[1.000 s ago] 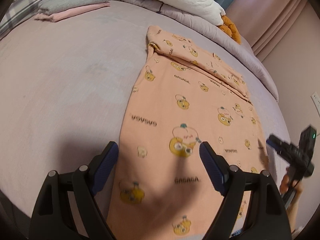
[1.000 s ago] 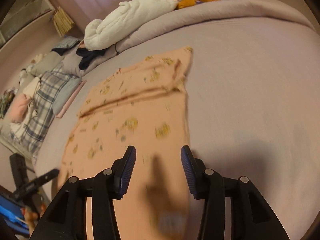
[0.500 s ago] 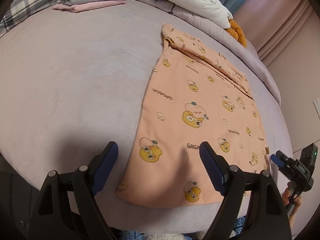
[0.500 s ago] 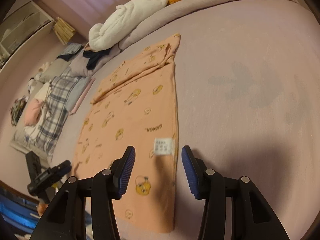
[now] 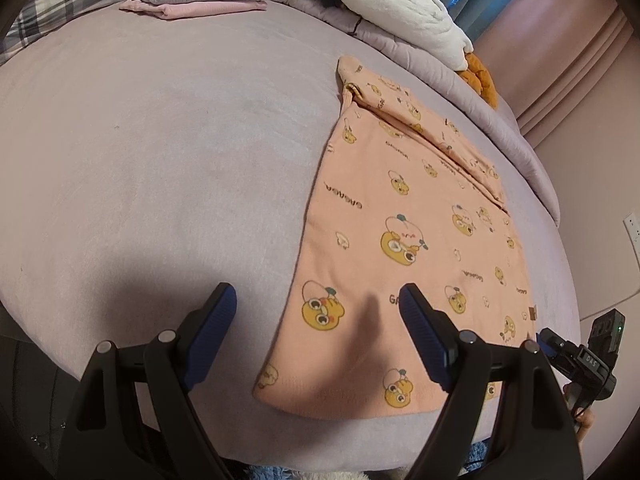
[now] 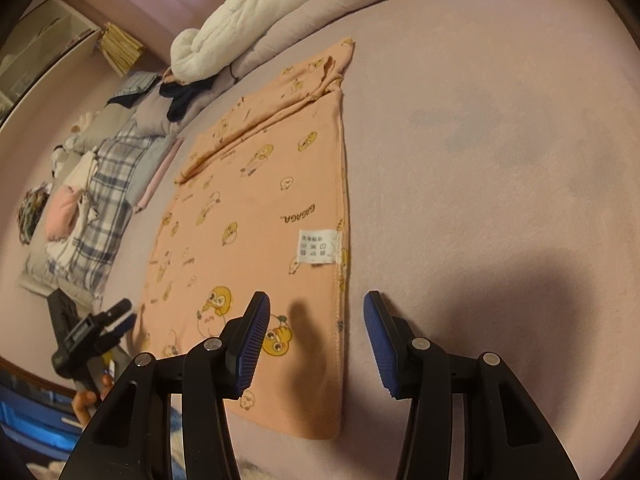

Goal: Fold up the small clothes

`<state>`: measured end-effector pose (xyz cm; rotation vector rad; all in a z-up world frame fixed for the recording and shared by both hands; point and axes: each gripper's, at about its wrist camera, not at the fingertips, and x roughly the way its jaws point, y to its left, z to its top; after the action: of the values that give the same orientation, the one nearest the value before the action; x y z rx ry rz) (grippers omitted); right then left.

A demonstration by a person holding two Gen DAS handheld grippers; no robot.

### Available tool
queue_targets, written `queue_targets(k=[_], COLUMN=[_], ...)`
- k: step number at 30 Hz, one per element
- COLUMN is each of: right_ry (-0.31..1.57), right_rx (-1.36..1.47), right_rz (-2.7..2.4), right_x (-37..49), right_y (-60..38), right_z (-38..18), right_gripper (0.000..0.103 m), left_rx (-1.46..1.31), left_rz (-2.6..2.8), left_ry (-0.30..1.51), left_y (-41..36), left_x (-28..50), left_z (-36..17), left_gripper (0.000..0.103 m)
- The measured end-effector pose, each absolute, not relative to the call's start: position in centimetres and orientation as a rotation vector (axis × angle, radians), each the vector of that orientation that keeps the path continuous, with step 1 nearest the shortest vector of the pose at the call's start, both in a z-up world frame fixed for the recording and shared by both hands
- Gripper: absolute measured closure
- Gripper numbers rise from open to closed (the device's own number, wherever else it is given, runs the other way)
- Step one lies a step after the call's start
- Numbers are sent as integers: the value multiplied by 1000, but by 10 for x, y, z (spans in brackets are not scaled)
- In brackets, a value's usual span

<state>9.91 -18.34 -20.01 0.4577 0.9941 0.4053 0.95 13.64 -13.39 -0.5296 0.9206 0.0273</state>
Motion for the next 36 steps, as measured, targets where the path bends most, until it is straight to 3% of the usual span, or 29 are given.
queue_targets(k=[23,36], right_ry=[986,982], right_rx=[492,519], right_rz=[475,499], right_x=[105,117], right_y=[-170,-170], right_z=[-204,-205], right_gripper=[50,47], left_rx=[-537,-710], left_rz=[-107,-239], left_ry=[903,865], left_y=[128,155], left_x=[32,39], left_z=[-139,-143], left_gripper=[15,15])
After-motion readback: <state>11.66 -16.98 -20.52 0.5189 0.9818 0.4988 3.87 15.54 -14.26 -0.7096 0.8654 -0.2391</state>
